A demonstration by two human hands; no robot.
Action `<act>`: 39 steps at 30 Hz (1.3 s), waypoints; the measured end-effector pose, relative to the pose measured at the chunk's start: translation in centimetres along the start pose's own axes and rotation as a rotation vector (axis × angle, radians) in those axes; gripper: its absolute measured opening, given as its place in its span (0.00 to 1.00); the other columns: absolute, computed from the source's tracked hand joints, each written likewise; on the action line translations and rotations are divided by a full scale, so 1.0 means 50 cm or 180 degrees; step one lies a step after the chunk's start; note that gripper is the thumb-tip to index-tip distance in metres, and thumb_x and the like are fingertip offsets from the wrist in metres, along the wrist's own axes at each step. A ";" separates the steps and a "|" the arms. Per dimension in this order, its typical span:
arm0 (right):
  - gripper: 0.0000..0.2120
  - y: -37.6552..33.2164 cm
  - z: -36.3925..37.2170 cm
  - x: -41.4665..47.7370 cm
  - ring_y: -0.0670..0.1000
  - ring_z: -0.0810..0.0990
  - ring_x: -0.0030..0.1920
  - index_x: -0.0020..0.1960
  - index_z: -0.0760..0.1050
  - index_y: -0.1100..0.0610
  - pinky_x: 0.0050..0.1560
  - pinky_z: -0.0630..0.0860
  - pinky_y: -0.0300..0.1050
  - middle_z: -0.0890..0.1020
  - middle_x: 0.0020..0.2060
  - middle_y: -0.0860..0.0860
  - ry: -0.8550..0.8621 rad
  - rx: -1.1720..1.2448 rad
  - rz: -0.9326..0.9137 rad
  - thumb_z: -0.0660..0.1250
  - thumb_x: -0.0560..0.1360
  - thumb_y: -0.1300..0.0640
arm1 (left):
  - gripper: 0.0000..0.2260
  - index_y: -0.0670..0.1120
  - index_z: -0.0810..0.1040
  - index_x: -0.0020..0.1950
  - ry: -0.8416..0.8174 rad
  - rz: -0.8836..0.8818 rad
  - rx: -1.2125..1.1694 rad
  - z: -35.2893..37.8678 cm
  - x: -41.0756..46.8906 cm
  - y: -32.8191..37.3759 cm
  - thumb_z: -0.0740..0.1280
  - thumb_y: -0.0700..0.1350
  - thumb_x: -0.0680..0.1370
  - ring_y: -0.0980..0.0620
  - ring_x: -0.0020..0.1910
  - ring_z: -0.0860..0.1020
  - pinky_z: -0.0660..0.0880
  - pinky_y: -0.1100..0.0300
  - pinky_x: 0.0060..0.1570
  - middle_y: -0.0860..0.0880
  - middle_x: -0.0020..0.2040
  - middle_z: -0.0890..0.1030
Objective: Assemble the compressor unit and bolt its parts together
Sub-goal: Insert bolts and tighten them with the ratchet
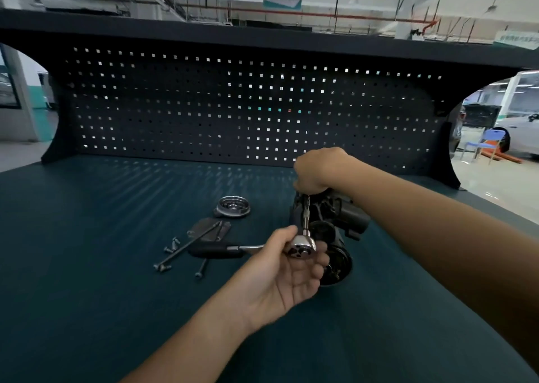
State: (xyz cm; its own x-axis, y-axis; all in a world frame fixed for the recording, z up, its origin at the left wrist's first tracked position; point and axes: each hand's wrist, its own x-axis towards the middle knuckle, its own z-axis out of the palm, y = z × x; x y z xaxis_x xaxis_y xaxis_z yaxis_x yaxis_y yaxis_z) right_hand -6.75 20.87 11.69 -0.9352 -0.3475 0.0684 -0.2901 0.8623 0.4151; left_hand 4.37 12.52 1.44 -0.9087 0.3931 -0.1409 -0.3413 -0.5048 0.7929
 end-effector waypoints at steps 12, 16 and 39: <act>0.17 -0.006 0.001 -0.027 0.52 0.71 0.37 0.41 0.67 0.56 0.30 0.63 0.42 0.67 0.33 0.48 0.0204 -0.0220 0.0123 0.59 0.76 0.42 | 0.16 0.40 0.77 0.44 0.0731 0.0680 0.1539 0.033 0.015 0.016 0.59 0.52 0.79 0.57 0.20 0.71 0.67 0.68 0.21 0.51 0.23 0.76; 0.04 -0.026 -0.001 -0.019 0.51 0.70 0.33 0.45 0.68 0.57 0.31 0.65 0.43 0.67 0.33 0.49 0.0030 -0.0455 0.0079 0.55 0.76 0.61 | 0.17 0.40 0.78 0.44 0.0761 0.0668 0.1224 0.032 0.013 0.009 0.60 0.53 0.79 0.57 0.21 0.72 0.69 0.67 0.22 0.50 0.25 0.77; 0.05 -0.028 -0.011 -0.010 0.54 0.72 0.42 0.46 0.68 0.56 0.41 0.67 0.47 0.70 0.42 0.50 -0.0026 -0.0432 0.0063 0.54 0.76 0.60 | 0.22 0.39 0.80 0.30 0.0226 0.0073 -0.1132 0.014 -0.004 0.013 0.61 0.51 0.78 0.59 0.18 0.71 0.69 0.69 0.17 0.49 0.26 0.76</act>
State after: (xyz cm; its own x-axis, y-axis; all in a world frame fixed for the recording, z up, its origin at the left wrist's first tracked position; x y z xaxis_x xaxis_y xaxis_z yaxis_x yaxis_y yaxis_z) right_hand -5.77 19.60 11.57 -0.9422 -0.3275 0.0707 -0.2419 0.8110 0.5327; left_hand 4.49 12.66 2.40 -0.9273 0.3304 -0.1762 -0.3715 -0.7535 0.5424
